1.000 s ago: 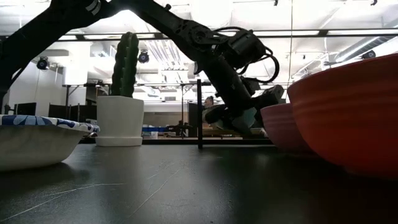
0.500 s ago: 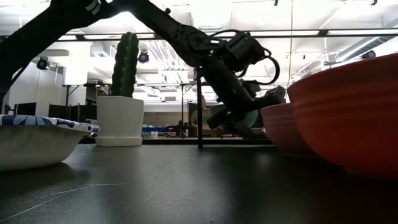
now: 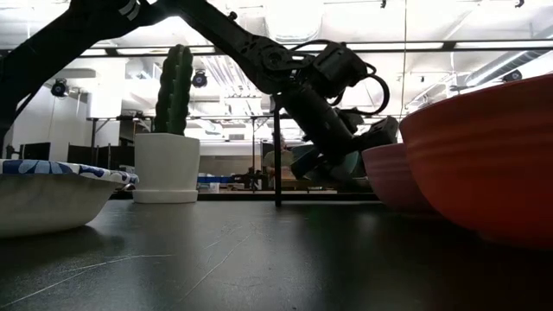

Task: Place and stack bowls onto a shelf
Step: Stack the blue patterned bowl on top of the blue patterned bowl on the shelf

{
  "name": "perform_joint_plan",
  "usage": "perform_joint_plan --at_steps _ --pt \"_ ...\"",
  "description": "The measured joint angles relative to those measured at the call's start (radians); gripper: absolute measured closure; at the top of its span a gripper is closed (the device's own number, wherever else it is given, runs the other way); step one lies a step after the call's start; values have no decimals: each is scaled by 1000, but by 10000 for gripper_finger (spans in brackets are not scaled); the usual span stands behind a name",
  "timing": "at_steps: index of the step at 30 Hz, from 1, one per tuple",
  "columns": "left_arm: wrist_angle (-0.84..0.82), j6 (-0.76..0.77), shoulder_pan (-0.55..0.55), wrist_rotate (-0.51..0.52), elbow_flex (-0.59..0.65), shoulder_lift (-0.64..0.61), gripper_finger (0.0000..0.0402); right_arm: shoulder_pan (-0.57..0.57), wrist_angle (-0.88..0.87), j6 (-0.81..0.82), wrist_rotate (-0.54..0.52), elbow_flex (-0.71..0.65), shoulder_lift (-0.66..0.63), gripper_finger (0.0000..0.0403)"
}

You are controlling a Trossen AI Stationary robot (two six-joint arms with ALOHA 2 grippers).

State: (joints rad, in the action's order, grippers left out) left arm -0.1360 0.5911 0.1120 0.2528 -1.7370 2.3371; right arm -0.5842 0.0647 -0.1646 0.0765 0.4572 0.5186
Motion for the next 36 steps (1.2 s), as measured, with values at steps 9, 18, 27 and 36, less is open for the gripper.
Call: perform_joint_plan --at_steps 9,18,27,36 --pt "61 -5 0 21 -1 0 324 0 0 0 0 0 0 314" --pt "105 -5 0 25 -5 0 393 0 0 16 1 0 -1 314" --pt "36 -80 5 -35 -138 -5 399 -7 0 38 10 0 -2 314" --pt "-288 -258 56 -4 -454 -7 400 -78 0 21 12 1 -9 314"
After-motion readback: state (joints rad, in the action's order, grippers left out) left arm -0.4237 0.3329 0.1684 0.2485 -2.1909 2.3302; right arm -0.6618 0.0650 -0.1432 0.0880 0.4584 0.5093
